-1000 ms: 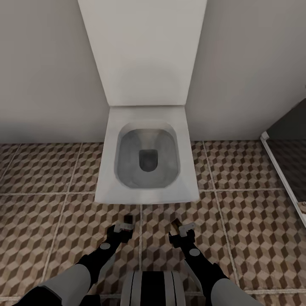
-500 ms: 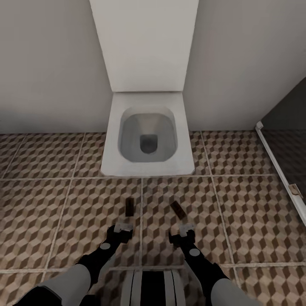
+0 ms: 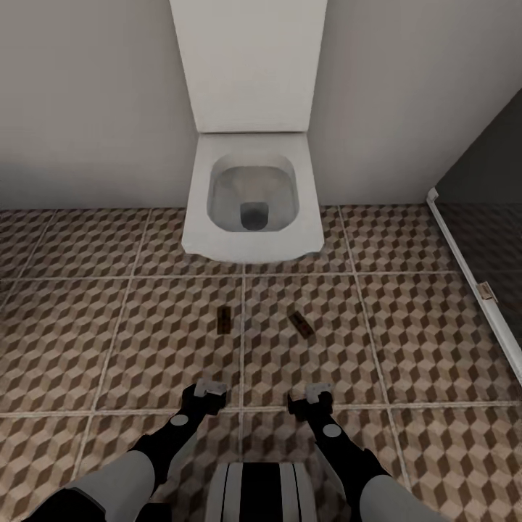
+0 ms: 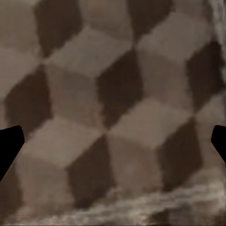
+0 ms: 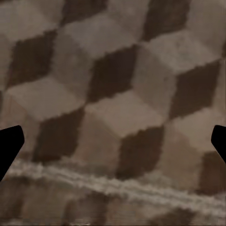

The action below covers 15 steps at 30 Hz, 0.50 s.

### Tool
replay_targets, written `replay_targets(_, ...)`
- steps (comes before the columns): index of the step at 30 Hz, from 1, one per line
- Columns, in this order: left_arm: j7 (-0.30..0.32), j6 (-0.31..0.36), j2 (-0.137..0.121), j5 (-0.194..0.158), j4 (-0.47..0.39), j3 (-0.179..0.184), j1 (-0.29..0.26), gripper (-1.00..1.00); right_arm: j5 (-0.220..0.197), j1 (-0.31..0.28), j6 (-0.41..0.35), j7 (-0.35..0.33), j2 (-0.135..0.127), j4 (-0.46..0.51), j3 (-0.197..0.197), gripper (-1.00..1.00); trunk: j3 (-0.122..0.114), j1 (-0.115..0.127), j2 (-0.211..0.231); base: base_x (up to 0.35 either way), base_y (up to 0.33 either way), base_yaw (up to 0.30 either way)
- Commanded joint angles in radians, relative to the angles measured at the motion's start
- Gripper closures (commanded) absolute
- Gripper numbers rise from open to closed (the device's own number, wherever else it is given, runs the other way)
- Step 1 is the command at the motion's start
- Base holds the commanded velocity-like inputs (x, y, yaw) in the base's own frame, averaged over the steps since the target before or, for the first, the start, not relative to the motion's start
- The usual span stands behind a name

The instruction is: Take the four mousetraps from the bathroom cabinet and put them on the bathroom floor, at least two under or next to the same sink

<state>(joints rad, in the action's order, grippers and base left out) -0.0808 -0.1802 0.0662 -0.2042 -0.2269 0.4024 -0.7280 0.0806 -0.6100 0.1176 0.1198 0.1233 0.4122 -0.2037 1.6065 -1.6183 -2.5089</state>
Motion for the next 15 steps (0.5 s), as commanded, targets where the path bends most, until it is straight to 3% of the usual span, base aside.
replay_targets(1, -0.005, -0.004, 0.0, -0.009, 0.001, 0.009, -0.001, -1.0, 0.008, -0.001, 0.003, 0.009, 0.0, -0.001, -0.005, -1.0, 0.0, 0.001, 0.0, -0.339, 0.0, 0.0)
replay_targets(10, -0.005, -0.004, 0.0, -0.009, 0.003, 0.009, -0.001, -1.0, 0.008, -0.001, 0.01, 0.009, 0.0, -0.001, -0.005, -1.0, 0.0, 0.001, 0.0, -0.336, 0.0, 0.0)
replay_targets(15, -0.005, -0.004, 0.001, -0.01, 0.003, 0.009, -0.001, -1.0, 0.008, 0.0, 0.011, 0.009, 0.0, -0.001, -0.005, -1.0, 0.0, 0.001, 0.0, -0.17, 0.0, 0.0)
